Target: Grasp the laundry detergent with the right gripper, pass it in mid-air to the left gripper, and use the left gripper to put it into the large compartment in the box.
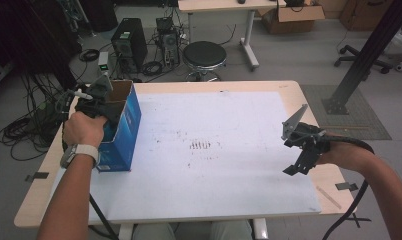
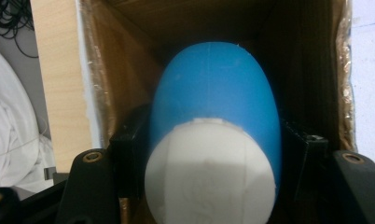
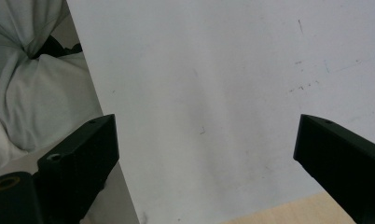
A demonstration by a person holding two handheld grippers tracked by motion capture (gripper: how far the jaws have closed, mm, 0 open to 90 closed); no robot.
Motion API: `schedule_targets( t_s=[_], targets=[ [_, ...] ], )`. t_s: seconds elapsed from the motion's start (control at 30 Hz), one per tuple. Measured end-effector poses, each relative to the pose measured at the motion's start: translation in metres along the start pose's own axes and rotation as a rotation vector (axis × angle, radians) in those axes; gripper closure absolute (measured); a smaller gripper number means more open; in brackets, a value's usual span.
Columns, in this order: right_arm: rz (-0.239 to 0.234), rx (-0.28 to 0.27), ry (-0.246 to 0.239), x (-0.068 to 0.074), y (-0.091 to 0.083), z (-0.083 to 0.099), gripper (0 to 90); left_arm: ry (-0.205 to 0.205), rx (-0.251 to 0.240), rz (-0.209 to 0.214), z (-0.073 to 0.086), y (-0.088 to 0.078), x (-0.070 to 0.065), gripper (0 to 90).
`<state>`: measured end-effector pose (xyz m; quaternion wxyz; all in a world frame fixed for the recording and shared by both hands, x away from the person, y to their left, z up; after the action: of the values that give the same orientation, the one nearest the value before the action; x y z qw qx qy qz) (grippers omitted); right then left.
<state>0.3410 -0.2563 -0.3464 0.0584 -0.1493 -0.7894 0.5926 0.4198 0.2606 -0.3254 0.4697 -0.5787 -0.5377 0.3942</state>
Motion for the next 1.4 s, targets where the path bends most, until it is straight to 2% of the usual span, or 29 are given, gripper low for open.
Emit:
schedule_targets(
  t_s=[0.6, 0.87, 0.97, 1.07, 1.17, 1.4],
  targets=[
    [-0.005, 0.008, -0.002, 0.003, 0.003, -0.002, 6.5, -0.007, -0.010, 0.022, 0.002, 0.001, 0.004, 37.8],
    [-0.001, 0.007, -0.001, 0.005, 0.000, -0.001, 6.6, -0.003, -0.012, 0.052, 0.003, -0.001, 0.004, 29.6],
    [0.000, 0.007, 0.001, 0.006, -0.001, -0.001, 6.6, -0.011, -0.015, 0.058, 0.003, -0.006, 0.004, 27.2],
    [0.004, 0.006, -0.001, 0.006, -0.003, 0.000, 6.6, -0.013, -0.045, 0.072, 0.002, -0.015, 0.005, 24.1],
    [0.008, 0.000, -0.001, 0.008, -0.005, 0.000, 6.6, -0.010, -0.054, 0.077, 0.003, -0.023, 0.007, 21.7],
    [0.014, -0.002, -0.003, 0.009, -0.010, 0.000, 6.6, 0.004, -0.056, 0.101, 0.004, -0.042, 0.005, 20.0]
  ],
)
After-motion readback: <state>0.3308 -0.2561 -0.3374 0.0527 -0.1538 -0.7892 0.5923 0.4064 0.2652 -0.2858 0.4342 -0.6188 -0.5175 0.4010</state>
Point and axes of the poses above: each handheld gripper's, and its own axes: y roughly forward along the jaws, z roughly out of its underside, x roughly to its left, the point moved 5 cm from there along y, roughly forward along the jaws, and after that the axes turned 7 degrees about z, right-handed, at the moved point
